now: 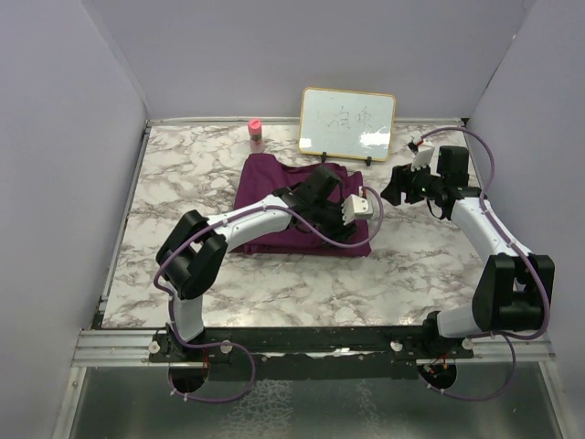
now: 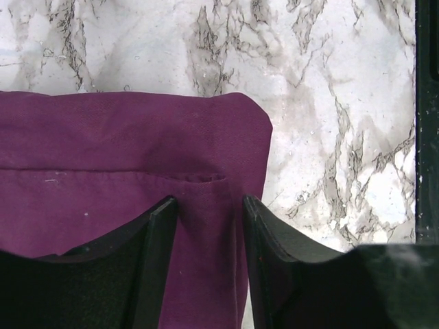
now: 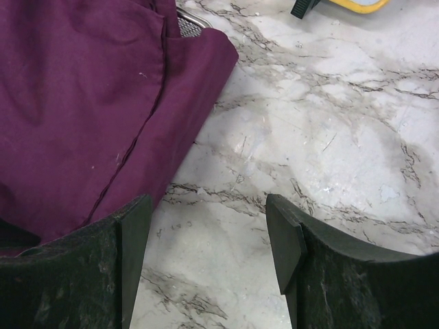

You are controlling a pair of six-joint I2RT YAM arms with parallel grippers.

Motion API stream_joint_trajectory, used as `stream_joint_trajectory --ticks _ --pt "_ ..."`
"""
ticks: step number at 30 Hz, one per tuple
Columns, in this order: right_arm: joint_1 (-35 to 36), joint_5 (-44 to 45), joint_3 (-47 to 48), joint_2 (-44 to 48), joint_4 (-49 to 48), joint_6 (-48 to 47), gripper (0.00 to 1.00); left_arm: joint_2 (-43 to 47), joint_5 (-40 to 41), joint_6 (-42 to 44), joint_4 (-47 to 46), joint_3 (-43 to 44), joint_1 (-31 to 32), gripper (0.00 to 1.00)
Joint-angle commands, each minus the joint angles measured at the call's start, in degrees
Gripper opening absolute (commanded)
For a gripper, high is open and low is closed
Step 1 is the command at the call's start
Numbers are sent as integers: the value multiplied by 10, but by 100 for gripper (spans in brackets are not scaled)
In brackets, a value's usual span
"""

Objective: Open and lay out the surgical kit
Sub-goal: Open the surgical kit at the center of the board.

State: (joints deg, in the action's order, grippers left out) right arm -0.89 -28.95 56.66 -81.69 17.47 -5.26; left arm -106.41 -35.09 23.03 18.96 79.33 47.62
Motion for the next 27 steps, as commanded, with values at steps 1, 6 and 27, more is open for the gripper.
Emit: stream_joint_trajectory --ticks 1,6,27 --pt "-4 -15 -1 -1 -13 -6 68 -5 8 11 9 -1 5 44" --pt "-4 -14 -1 -1 -13 -7 68 -4 10 13 14 -3 5 42" --pt "-4 -10 1 17 -8 -55 66 147 154 87 45 -8 -25 0"
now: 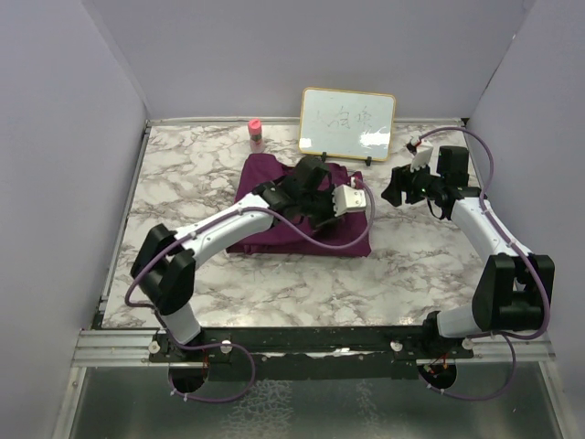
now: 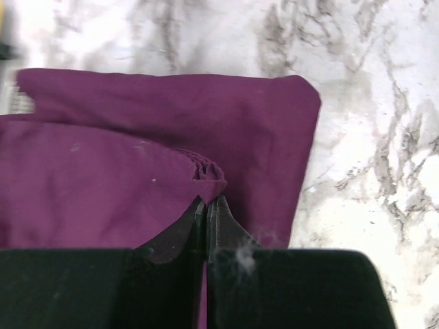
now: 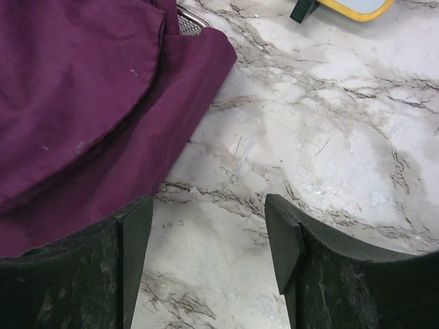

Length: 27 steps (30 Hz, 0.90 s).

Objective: Open and lay out the surgical kit
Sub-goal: Open the surgical kit at the center of the board.

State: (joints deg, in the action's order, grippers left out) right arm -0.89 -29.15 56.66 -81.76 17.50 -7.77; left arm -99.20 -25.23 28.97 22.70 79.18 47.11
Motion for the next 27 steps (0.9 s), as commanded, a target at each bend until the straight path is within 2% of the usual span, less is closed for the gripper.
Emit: stream_joint_trajectory --ticks 1,5,8,13,18,23,27 --pt "-4 -9 -1 22 -9 -32 66 90 62 27 8 -10 -31 0" --pt "-5 -12 -3 29 -11 -39 66 143 102 18 17 -13 -87 0" --pt "-4 -9 -1 30 -8 -42 66 193 181 2 25 -21 -140 0" --pt "-4 -15 20 26 16 -49 64 320 419 27 1 -101 -243 0" --pt "-4 -49 48 23 43 -59 63 470 628 108 -98 -295 -381 0" --pt "5 -87 74 5 65 -83 63 528 672 163 -211 -476 -486 0" --pt "21 -109 81 -16 70 -89 63 506 649 181 -265 -535 -577 0"
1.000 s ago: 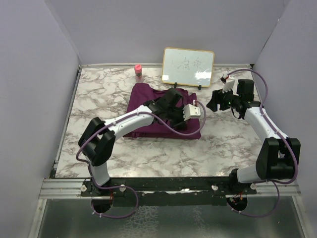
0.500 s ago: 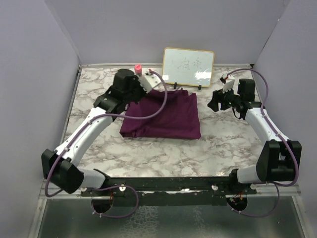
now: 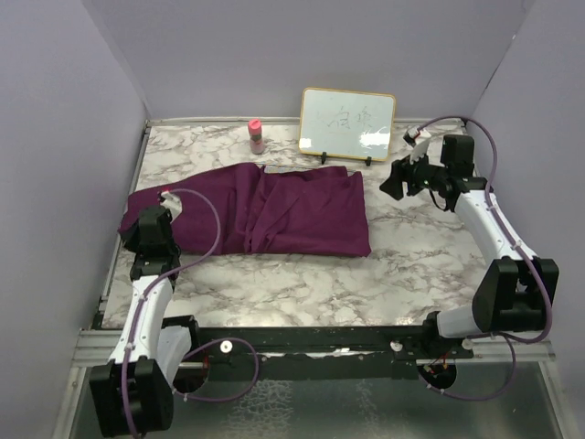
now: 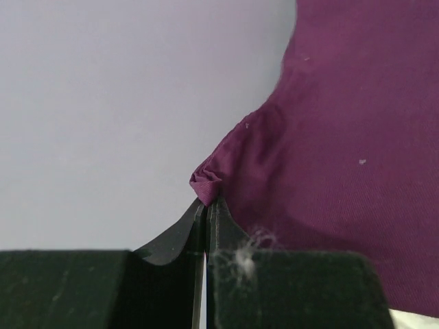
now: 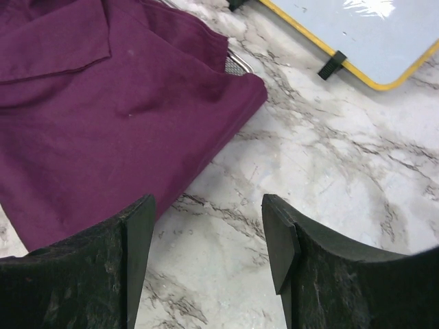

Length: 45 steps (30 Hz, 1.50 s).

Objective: Open and lay out the surgical kit
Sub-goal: Open the surgical kit at the center of the board.

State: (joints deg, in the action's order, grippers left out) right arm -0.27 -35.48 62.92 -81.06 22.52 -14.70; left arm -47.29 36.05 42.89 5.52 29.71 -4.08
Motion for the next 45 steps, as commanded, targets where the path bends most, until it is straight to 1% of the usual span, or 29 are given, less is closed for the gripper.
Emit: stream_joint_trajectory --ticks 1,3,8,11,13,15,17,18,19,21,22,23,25,26,30,32,34,38,41,45 --pt "22 -50 19 -28 20 -20 63 -22 17 42 -103 -48 -86 0" --pt "34 -55 19 -37 21 -21 63 -48 -31 37 -119 -56 -126 0" --pt "55 -61 14 -48 22 -25 63 -148 -95 33 -178 -40 -205 2" --pt "71 -59 12 -46 27 -36 63 -226 -128 28 -203 0 -243 2" --pt "83 -60 11 -45 31 -45 63 -277 -134 28 -195 36 -255 2" --pt "98 -63 13 -45 40 -59 63 -315 -133 28 -182 71 -261 6" --pt "117 -64 15 -44 48 -74 63 -334 -136 28 -167 93 -267 16" --pt "128 -64 16 -45 50 -81 63 -339 -137 25 -161 103 -269 32" --pt "139 -64 17 -45 52 -87 63 -342 -141 20 -155 111 -270 44" --pt "163 -66 21 -49 53 -96 63 -343 -155 3 -136 132 -271 63" --pt "175 -67 23 -54 53 -100 63 -343 -168 -8 -122 146 -271 69" --pt "189 -69 26 -58 52 -103 63 -344 -182 -24 -104 162 -271 73" --pt "216 -71 34 -68 48 -104 63 -345 -210 -59 -65 199 -271 77" --pt "231 -72 37 -72 45 -104 64 -344 -226 -79 -44 216 -271 79" --pt "298 -61 51 -95 20 -95 64 -327 -345 -152 22 268 -271 82" --pt "334 -45 60 -111 4 -88 65 -317 -414 -186 44 277 -270 82" --pt "371 -23 71 -128 -8 -83 69 -311 -487 -214 61 279 -267 83" --pt "437 18 98 -170 -33 -66 70 -309 -610 -250 79 273 -251 82" --pt "477 34 127 -205 -36 -51 70 -311 -662 -274 76 262 -234 82" --pt "521 65 152 -244 -40 -47 70 -313 -681 -295 70 245 -210 82"
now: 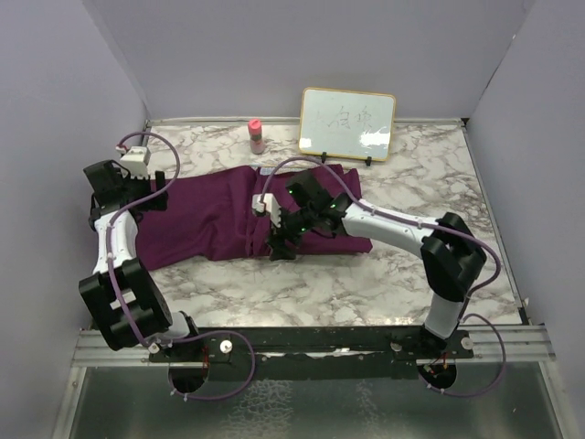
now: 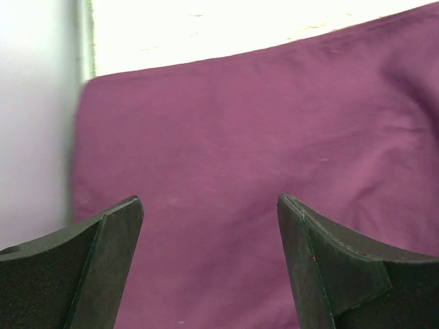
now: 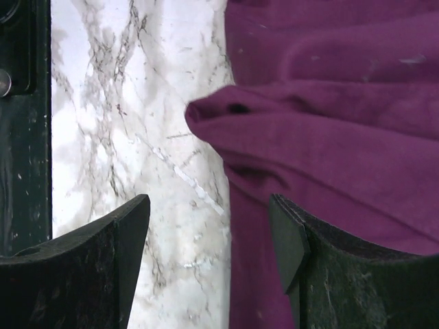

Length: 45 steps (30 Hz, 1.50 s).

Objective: Open and lay out the surgical kit
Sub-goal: Open the surgical kit at the center of the board.

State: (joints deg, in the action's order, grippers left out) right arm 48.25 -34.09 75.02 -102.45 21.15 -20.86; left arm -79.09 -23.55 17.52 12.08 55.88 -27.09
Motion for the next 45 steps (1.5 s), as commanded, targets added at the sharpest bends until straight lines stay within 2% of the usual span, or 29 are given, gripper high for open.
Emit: stream_joint_trajectory --ticks 1,12,19,31,45 --pt "45 61 34 -37 -32 18 70 7 -85 -42 3 -21 26 82" --pt "88 157 61 -91 -74 21 68 19 -77 -50 -9 -39 50 82" --pt "120 274 22 -77 -133 5 67 16 -79 -49 -10 -44 55 82" --pt "161 390 -54 -29 -239 -34 67 3 -79 -48 -10 -48 59 82" --pt "171 443 -63 -48 -282 -46 65 -5 -81 -45 -9 -50 61 82"
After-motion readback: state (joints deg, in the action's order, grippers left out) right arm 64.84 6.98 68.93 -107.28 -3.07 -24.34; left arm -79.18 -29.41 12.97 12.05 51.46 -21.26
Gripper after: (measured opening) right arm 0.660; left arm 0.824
